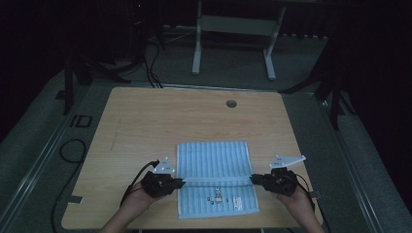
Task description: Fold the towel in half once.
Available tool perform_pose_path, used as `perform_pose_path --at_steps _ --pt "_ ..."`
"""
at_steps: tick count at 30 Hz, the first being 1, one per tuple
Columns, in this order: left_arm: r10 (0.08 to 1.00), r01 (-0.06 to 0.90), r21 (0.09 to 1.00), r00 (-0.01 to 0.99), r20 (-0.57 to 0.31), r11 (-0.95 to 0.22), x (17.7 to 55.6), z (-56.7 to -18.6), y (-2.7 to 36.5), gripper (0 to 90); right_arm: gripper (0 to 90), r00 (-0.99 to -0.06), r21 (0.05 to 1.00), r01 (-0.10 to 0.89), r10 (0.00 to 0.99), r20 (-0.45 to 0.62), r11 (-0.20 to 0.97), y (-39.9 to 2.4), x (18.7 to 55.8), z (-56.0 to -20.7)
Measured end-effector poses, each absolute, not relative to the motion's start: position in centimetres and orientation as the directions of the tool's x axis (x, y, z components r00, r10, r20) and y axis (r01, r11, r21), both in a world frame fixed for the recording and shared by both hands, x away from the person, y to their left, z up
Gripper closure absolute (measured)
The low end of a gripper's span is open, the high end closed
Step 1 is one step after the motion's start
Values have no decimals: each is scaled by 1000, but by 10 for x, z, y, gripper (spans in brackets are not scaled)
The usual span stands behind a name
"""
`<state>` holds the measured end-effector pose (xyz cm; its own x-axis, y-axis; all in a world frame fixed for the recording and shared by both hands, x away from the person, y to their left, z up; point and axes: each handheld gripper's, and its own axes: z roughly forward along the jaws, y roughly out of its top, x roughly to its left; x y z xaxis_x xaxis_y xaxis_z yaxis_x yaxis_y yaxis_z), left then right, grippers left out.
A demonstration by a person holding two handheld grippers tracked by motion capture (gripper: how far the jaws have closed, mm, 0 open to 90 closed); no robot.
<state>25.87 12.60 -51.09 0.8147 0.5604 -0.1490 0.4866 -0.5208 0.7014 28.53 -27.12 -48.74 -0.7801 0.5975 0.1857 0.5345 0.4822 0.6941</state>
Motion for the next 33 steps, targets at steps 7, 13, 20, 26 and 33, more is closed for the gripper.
perform_pose_path --at_steps 7,13,20,26,33 --pt "403 467 684 875 -268 -560 214 -512 120 751 745 -795 699 537 560 232 473 -288 227 -495" --pt "348 455 684 888 -301 -569 213 -503 115 552 587 -772 690 568 581 257 449 -304 211 -498" --pt "456 500 639 854 -252 -584 248 -528 98 526 583 -771 669 566 595 225 481 -282 248 -512" --pt "473 524 614 841 -264 -590 269 -544 94 529 601 -777 614 566 604 176 550 -262 280 -536" --pt "500 526 632 831 -242 -569 290 -545 102 529 600 -789 607 543 600 132 580 -254 300 -539"
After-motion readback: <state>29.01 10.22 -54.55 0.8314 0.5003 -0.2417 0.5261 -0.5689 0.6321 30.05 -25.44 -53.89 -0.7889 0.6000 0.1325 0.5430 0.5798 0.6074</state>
